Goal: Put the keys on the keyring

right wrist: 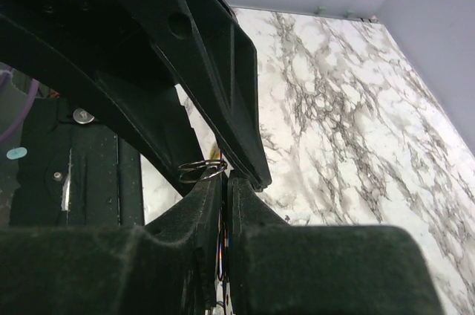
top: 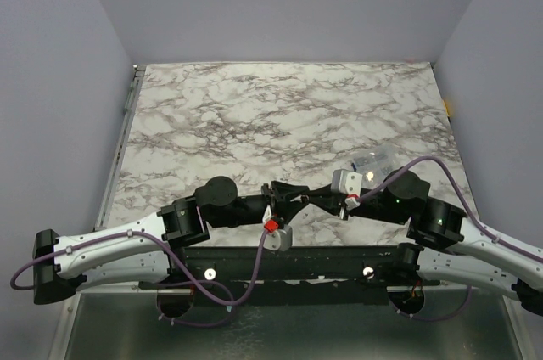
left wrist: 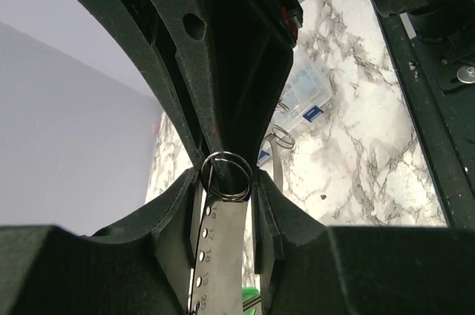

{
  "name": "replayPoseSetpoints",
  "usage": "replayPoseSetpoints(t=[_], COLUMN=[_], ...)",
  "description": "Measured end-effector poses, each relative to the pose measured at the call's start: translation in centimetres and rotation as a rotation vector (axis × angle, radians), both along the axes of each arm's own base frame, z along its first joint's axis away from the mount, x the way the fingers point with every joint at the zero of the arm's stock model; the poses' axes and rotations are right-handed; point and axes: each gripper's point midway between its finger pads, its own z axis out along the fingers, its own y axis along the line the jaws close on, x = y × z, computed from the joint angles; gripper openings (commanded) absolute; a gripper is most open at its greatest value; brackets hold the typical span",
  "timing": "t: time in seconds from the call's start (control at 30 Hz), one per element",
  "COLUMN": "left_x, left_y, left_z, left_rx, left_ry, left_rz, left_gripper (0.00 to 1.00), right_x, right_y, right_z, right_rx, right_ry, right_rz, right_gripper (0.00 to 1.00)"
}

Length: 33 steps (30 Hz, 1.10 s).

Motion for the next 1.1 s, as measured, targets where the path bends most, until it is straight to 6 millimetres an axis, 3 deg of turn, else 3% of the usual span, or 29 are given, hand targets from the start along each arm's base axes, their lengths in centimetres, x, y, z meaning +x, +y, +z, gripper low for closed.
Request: replayPoseSetpoints(t=[1.1], left_x=[-0.6], left_y=[1.3], left_z=[0.1], left_rx=[0.005], left_ry=[0.019], left_rz=[-0.001], left_gripper=[0.17], right_x=[-0.3], right_y=[0.5], right_z=[0.1], right_rx=[0.017], right_ry=[-0.101], right_rz=[0.051], right_gripper=[0.01])
